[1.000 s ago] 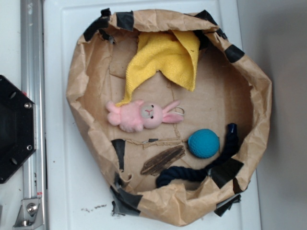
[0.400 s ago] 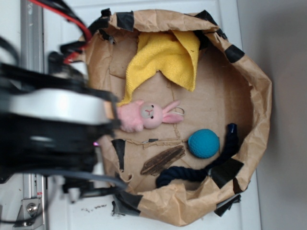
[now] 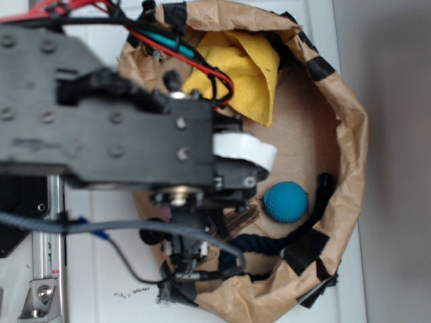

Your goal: Grab the wood chip.

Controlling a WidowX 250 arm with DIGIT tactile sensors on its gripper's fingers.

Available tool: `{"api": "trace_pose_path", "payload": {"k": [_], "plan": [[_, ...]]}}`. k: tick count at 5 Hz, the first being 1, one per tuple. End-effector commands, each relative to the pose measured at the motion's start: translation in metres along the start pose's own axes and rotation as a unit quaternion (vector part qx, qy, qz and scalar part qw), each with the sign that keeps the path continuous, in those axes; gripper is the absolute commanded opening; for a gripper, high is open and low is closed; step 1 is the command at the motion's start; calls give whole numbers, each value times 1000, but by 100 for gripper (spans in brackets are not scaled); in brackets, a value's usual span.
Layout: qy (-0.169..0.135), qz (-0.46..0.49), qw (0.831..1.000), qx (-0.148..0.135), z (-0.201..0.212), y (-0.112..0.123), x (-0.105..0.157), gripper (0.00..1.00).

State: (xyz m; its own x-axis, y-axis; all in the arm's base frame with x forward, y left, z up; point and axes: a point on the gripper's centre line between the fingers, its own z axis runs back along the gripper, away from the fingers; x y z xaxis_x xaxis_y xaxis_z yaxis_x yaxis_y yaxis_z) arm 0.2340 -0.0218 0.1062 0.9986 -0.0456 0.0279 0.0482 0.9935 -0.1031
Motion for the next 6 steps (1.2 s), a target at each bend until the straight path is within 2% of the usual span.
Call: {"api": "trace_pose_path", "payload": {"k": [1,2,3,4,6], "plan": [[-47,23,998,-36,29,15,9,100],[-61,36,997,-28,43,22,13,100],[-54,36,998,-26,39,21,16,100],[-38,25,999,-17,15,10,22,100],[-43,-12,999,-20,-25,-8,26,100]]}}
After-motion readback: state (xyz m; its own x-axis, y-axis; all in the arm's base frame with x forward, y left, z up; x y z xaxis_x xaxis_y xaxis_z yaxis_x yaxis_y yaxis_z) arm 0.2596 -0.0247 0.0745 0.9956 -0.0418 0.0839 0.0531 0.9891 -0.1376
